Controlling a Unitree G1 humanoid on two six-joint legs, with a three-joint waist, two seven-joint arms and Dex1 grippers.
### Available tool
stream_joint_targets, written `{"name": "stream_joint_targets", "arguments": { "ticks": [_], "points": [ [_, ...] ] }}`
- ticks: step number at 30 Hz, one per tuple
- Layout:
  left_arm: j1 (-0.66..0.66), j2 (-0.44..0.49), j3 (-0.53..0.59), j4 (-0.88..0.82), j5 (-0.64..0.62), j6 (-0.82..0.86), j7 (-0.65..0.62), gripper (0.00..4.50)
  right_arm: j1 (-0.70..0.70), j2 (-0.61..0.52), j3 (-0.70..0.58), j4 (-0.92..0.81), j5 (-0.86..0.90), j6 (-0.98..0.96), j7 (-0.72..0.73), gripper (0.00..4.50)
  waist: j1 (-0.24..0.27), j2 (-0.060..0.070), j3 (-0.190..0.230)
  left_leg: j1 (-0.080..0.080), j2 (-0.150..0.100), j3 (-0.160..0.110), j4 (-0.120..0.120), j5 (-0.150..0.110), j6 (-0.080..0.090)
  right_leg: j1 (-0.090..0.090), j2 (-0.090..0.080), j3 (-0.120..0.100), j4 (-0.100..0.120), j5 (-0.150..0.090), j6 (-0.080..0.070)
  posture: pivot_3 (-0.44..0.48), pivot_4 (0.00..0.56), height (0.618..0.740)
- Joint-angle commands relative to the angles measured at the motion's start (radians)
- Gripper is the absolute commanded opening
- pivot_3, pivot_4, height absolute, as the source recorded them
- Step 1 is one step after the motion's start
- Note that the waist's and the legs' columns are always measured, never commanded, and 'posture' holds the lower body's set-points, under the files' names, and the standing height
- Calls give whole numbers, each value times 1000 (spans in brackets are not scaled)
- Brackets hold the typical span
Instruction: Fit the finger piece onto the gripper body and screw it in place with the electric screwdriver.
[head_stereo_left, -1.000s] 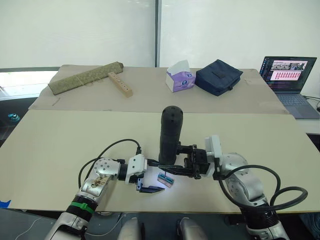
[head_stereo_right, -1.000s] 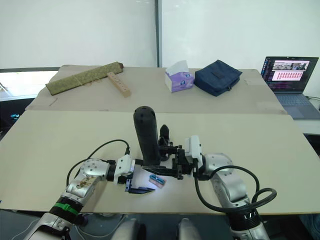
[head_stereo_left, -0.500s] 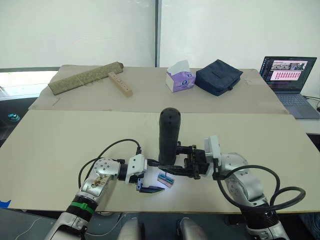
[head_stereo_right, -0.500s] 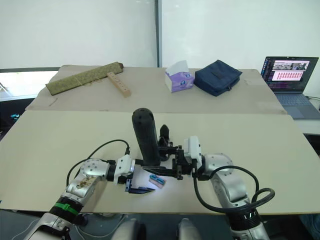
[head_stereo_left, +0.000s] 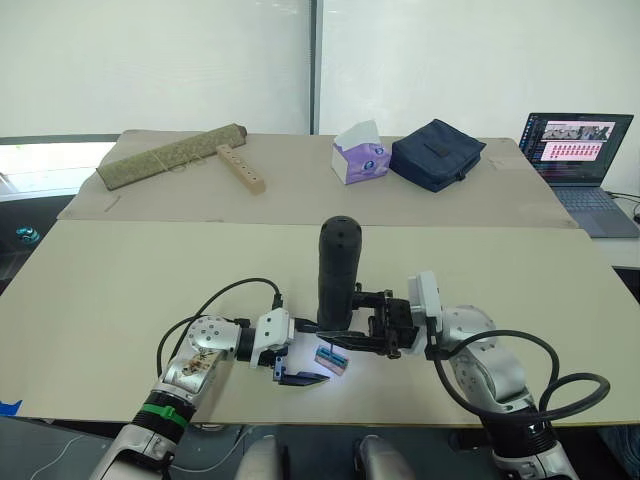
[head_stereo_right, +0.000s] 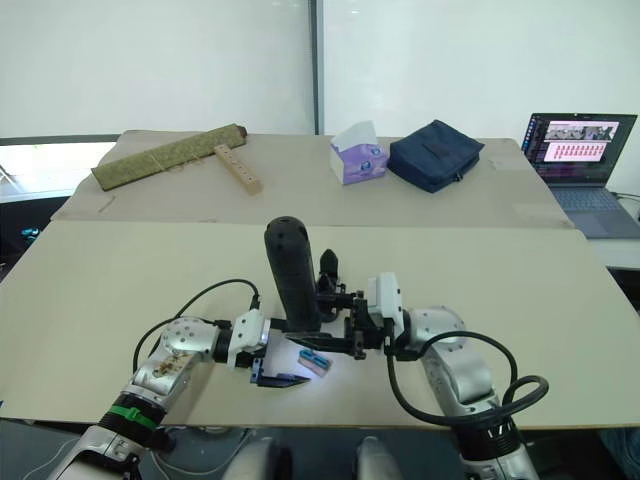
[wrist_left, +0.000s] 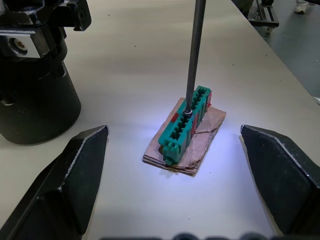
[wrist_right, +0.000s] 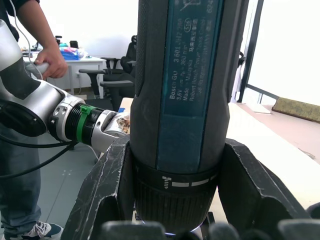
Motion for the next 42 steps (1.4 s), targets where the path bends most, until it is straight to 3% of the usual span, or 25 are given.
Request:
{"name": "stream_joint_targets", "arguments": {
  "ticks": [1, 19, 32, 37, 42],
  "points": [
    [28, 3, -23, 25, 16, 19, 3, 4454, -10, 8, -9, -23, 23, -32, 2, 1932, 0, 0, 0, 0, 0, 0, 0, 0, 0, 0, 0, 0, 0, 0, 0, 0, 150, 740],
    [77, 72, 68, -199, -123, 113, -17, 4454, -41, -15, -49, -132, 132, 60, -49, 1932, -18, 0, 0, -1, 1, 0, 0, 0, 0, -2, 0, 0, 1, 0, 0, 0, 150, 740],
    [175, 142, 219, -405, -310, 179, -2, 4454, -74, -101, -164, -273, 279, 181, -139, 1932, -18, -1, 1, -2, 1, 0, 0, 0, 0, -2, 0, 0, 0, 0, 0, 0, 150, 740],
    [208, 149, 290, -436, -361, 231, 65, 4454, -80, -148, -214, -312, 329, 222, -173, 1932, -18, -1, 1, -1, 1, 0, 0, 0, 0, -2, 0, 0, 0, 0, 0, 0, 150, 740],
    [188, 119, 275, -378, -270, 234, 180, 4454, -70, -180, -260, -321, 349, 240, -202, 1932, -16, -1, 1, -1, 1, 0, 0, 0, 0, -2, 0, 0, 0, 0, 0, 0, 150, 740]
  ]
}}
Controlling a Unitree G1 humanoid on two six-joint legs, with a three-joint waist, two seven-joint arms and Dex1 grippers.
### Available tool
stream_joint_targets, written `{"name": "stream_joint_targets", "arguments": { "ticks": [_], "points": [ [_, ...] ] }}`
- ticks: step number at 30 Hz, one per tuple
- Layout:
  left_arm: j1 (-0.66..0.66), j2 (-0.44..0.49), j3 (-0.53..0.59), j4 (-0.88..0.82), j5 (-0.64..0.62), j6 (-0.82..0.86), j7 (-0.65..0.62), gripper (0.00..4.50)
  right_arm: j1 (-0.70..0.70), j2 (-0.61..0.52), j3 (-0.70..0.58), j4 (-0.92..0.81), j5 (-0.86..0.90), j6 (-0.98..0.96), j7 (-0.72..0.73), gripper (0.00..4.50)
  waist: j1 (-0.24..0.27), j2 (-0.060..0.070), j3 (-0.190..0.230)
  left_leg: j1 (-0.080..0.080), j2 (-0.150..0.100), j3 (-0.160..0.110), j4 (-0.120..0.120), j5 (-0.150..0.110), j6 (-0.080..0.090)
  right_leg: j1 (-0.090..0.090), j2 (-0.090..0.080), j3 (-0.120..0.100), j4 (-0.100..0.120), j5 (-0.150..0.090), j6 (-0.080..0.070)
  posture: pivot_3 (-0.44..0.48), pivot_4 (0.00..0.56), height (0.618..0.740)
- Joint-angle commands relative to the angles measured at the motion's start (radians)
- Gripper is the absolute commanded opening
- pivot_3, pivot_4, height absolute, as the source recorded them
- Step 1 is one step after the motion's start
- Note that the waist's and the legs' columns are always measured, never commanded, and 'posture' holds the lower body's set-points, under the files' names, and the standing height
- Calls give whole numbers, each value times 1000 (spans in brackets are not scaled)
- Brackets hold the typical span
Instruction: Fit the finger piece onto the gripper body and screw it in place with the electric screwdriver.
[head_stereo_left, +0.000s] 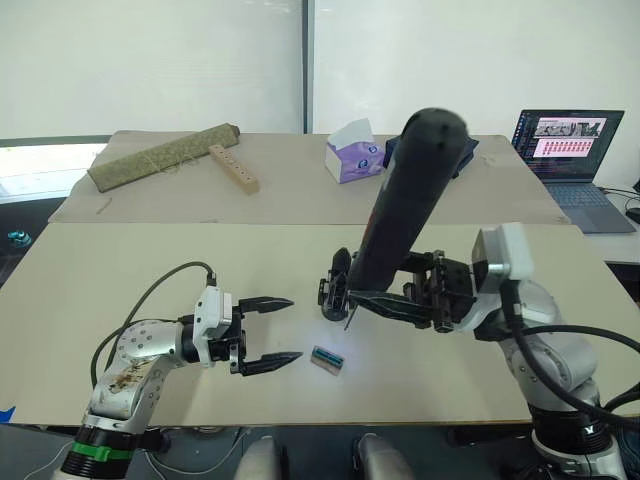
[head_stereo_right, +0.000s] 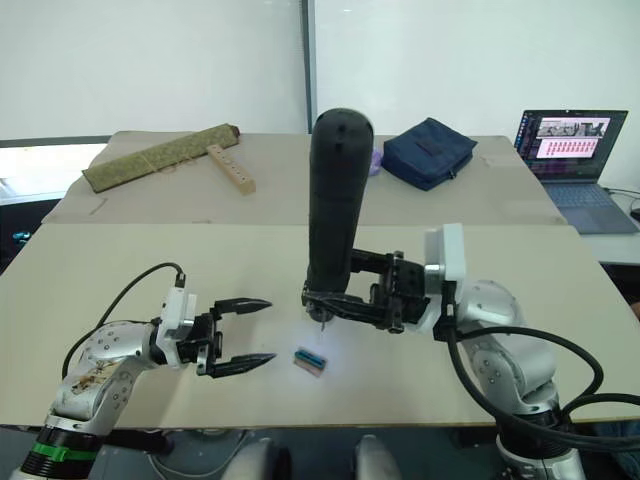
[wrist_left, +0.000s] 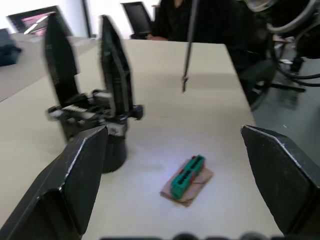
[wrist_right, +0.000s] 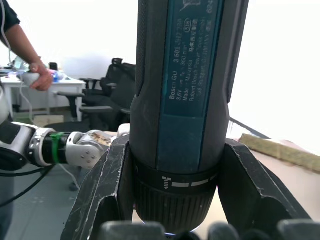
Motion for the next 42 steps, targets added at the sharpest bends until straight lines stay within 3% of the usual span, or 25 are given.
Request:
{"name": "stream_joint_targets", "arguments": {
  "ticks": [1, 11, 25, 30, 33, 36, 42],
  "points": [
    [-27, -46, -3, 33, 59, -1, 111, 4454, -12, -18, -61, -50, 43, 0, -27, 1932, 1, 0, 0, 0, 0, 0, 0, 0, 0, 0, 0, 0, 0, 0, 0, 0, 150, 740],
    [-147, -131, -144, 233, 252, -26, 202, 4454, 15, -62, -104, -48, 39, -3, -39, 1932, 1, -1, 0, -1, -1, 0, 0, 0, 0, 0, 0, 0, -1, 0, 0, 0, 150, 740],
    [-340, -298, -213, 460, 351, -63, 274, 4454, 61, -78, -131, -69, 20, -11, -50, 1932, 0, -1, 1, -1, -1, -1, 0, 0, 0, 0, 0, 0, 0, 0, 0, 0, 150, 740],
    [-360, -318, -226, 495, 356, -68, 245, 4454, 66, -90, -135, -85, 22, -4, -66, 1932, -2, -1, 1, -1, -1, -1, 0, 0, 0, 0, 0, 0, 0, 0, 0, 0, 150, 740],
    [-368, -312, -231, 522, 374, -82, 242, 3617, 66, -97, -138, -88, 26, -2, -73, 1932, -1, -1, 1, -1, -1, -1, 0, 0, 0, 0, 0, 0, 0, 0, 0, 0, 150, 740],
    [-397, -305, -222, 577, 368, -131, 204, 2338, 60, -104, -137, -89, 30, 2, -78, 1932, -1, -1, 1, -1, -1, -1, 0, 0, 0, 0, 0, 0, 0, 0, 0, 0, 150, 740],
    [-447, -287, -221, 674, 321, -207, 14, 2317, 49, -113, -138, -77, 32, 2, -76, 1932, -3, -1, 1, -1, -1, -1, 0, 0, 0, 0, 0, 0, -1, 0, 0, 0, 150, 740]
  ]
}}
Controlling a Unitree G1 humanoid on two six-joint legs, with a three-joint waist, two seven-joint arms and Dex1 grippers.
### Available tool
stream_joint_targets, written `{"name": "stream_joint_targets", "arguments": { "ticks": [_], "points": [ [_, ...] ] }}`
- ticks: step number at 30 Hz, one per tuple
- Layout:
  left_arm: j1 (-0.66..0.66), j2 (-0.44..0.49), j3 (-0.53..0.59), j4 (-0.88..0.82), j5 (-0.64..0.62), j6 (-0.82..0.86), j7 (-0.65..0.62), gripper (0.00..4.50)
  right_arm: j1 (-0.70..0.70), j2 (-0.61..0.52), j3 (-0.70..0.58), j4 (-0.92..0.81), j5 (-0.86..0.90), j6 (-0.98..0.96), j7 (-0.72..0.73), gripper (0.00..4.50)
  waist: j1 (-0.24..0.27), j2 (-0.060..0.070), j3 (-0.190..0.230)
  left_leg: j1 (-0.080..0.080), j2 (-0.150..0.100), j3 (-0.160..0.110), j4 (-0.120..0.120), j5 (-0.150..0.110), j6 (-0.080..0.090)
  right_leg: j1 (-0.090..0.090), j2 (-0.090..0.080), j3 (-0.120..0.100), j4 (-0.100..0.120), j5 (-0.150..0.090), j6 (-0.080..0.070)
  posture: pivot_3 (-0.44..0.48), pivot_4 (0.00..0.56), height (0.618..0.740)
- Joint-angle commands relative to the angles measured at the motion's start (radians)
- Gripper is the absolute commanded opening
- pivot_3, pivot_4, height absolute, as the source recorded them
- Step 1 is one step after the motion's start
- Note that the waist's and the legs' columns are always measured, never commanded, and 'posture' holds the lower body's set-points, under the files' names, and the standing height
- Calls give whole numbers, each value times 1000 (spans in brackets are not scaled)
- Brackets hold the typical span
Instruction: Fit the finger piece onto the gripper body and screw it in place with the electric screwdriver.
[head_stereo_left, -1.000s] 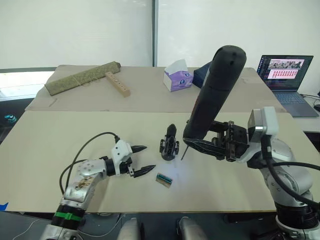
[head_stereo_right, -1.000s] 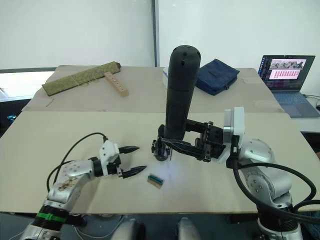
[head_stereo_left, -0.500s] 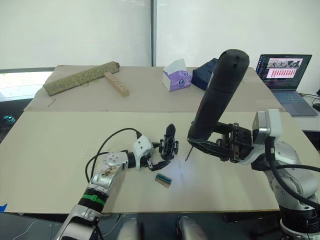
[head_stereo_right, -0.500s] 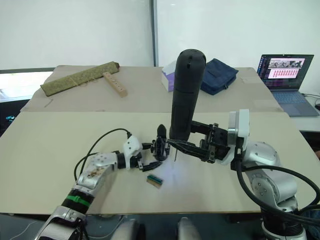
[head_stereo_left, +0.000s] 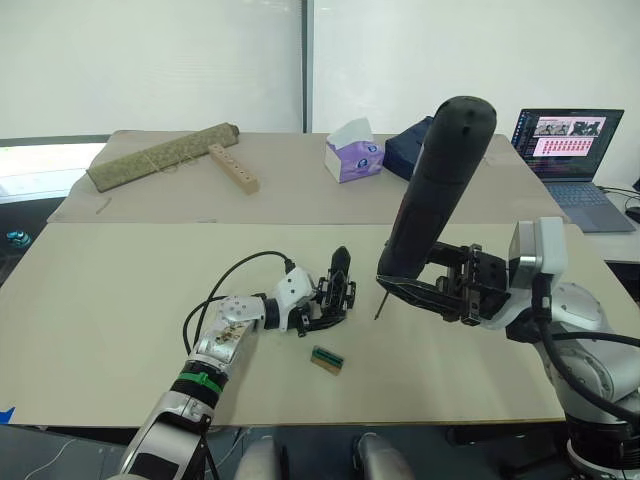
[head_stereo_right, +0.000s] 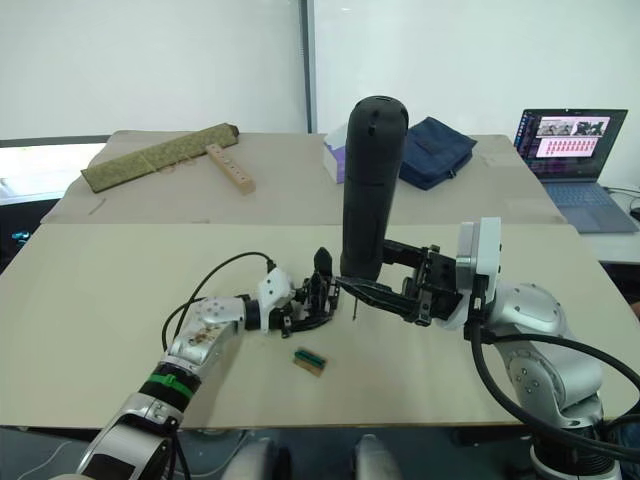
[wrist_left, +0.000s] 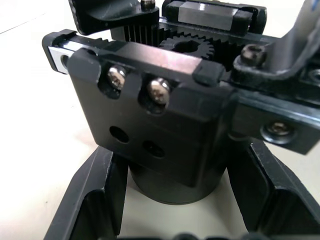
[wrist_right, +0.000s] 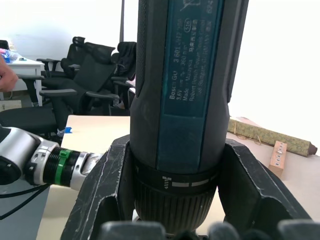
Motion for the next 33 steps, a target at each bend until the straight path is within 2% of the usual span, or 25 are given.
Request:
{"name": "stream_joint_targets", "arguments": {
  "ticks": [1, 6, 12, 14, 15, 16, 17, 24, 33],
  "points": [
    [-38, 11, -3, 48, -19, -65, -108, 2317, -23, -12, -41, -32, 27, -9, -5, 1932, 1, 0, 0, 0, 0, 0, 0, 0, 0, 0, 0, 0, 0, 0, 0, 0, 150, 740],
    [-99, 22, -31, 161, 13, -109, -216, 2317, -27, -15, -39, -31, 33, -3, -6, 1932, 2, 0, 0, -1, 0, 0, 0, 0, 0, 0, 0, 0, 0, 0, 0, 0, 150, 740],
    [-112, 9, -20, 204, 48, -124, -173, 2317, -32, -14, -32, -38, 35, 5, -14, 1932, 2, 0, 0, -1, 0, 0, 0, 0, 0, 0, 0, 0, 0, 0, 0, 0, 150, 740],
    [-95, 3, -4, 180, 27, -91, -162, 3355, -33, -13, -31, -40, 36, 8, -17, 1932, 3, 0, 0, -1, 0, -1, 1, 0, 0, 1, 0, 0, 0, 0, 0, 0, 150, 740],
    [-80, 4, 3, 152, 5, -44, -173, 3615, -33, -12, -30, -41, 37, 10, -18, 1932, 2, 0, 0, -1, 0, -1, 1, 0, 0, 1, 0, 0, 0, 0, 0, 0, 150, 740],
    [-66, 9, 5, 131, 4, -47, -170, 4177, -34, -11, -30, -42, 37, 11, -19, 1932, 2, 0, 0, -1, 0, -1, 1, 0, 0, 1, 0, 0, 0, 0, 0, 0, 150, 740],
    [-52, 15, 8, 112, 5, -48, -164, 4443, -34, -11, -29, -42, 38, 12, -19, 1932, 2, 0, 0, -1, 0, -1, 1, 0, 0, 1, 0, 0, 0, 0, 0, 0, 150, 740],
    [72, 87, 37, -49, -21, -19, -169, 4443, -45, -13, -32, -36, 43, 21, -15, 1932, -7, 0, 0, 1, 1, -1, 0, 0, 0, 0, 1, 0, 1, 0, 0, 0, 150, 740],
    [191, 58, 42, -263, -11, 67, 15, 4443, -52, -11, -26, -22, 31, 17, -5, 1932, 1, 0, 0, 0, 1, -1, 0, 0, 0, 1, 1, 0, 1, 0, 0, 0, 150, 740]
  ]
}}
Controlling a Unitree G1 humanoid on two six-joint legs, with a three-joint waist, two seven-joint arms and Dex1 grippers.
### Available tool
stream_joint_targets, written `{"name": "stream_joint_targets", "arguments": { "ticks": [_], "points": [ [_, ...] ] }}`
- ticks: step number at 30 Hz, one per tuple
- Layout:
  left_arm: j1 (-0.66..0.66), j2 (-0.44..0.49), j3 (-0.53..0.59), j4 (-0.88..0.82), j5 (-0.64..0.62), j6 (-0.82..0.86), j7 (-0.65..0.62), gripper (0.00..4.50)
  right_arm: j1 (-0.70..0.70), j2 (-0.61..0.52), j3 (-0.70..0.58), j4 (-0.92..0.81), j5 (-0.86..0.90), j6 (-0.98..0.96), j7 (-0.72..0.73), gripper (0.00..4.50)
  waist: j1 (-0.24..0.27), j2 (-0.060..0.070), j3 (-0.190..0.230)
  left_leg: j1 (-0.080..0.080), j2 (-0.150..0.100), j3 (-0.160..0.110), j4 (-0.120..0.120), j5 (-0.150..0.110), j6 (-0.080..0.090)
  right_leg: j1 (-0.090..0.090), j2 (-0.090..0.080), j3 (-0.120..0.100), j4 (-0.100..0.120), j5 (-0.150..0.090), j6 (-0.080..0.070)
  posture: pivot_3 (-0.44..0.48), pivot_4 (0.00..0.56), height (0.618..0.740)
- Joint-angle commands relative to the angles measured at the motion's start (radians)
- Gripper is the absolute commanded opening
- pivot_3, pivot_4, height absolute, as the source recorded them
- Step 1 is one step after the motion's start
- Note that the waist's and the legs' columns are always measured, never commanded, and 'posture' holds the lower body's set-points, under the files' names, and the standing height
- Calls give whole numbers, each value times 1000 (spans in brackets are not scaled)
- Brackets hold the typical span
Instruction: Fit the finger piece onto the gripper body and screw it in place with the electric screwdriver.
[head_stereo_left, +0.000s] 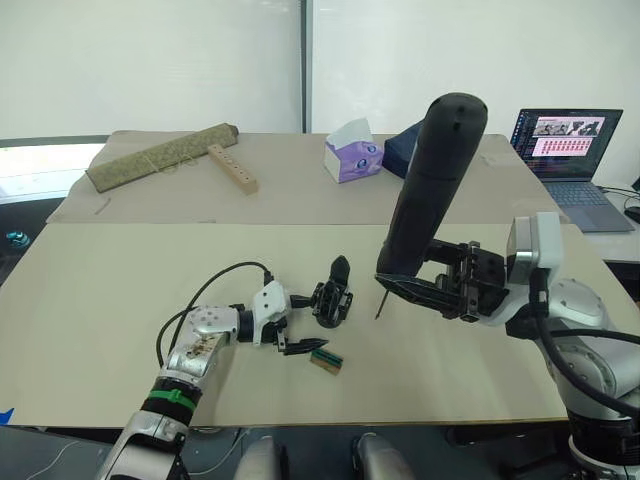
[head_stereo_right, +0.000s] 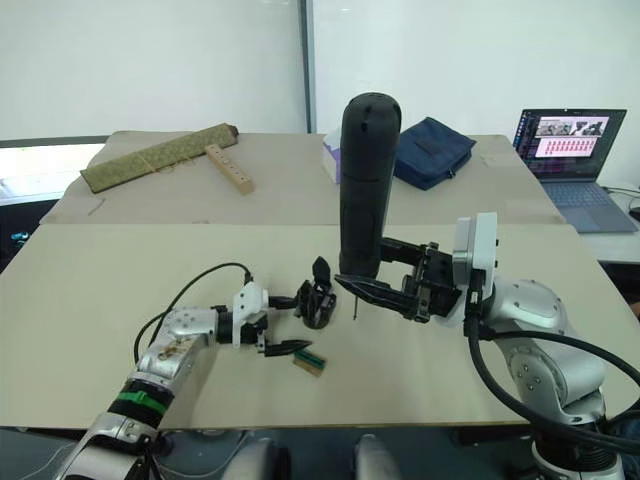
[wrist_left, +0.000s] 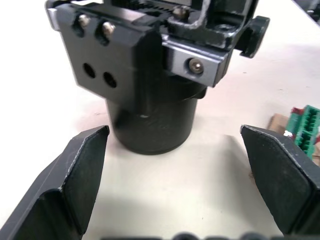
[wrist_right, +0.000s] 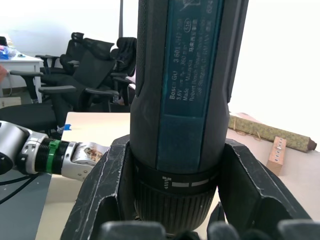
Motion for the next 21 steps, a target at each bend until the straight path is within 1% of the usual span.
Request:
{"name": "stream_joint_targets", "arguments": {
  "ticks": [1, 6, 10, 21],
  "points": [
    [31, -25, -17, -71, 7, 34, 64, 4443, -31, -1, -27, -20, 27, -14, 2, 1932, 2, 0, 0, 0, 0, 0, 0, 0, 0, 0, 0, 0, 0, 0, 0, 0, 150, 740],
    [36, -47, -25, -83, 16, 69, 124, 4443, -36, 3, -20, -15, 21, -17, 7, 1932, 6, 0, 0, 0, 0, 0, 0, 0, 0, 0, 0, 0, 0, 0, 0, 0, 150, 740],
    [21, -62, -37, -56, 31, 68, 158, 4443, -42, 5, -15, -14, 20, -16, 9, 1932, 10, 0, 0, 1, -1, 0, 0, 0, 0, 1, 0, 0, 0, 0, 0, 0, 150, 740],
    [-19, -88, -54, 15, 51, 54, 168, 4443, -50, 3, -19, -28, 22, -13, -2, 1932, 23, 0, 0, 0, -1, 0, 1, 0, 0, 1, 0, 0, 0, 0, 0, 0, 150, 740]
  ]
}}
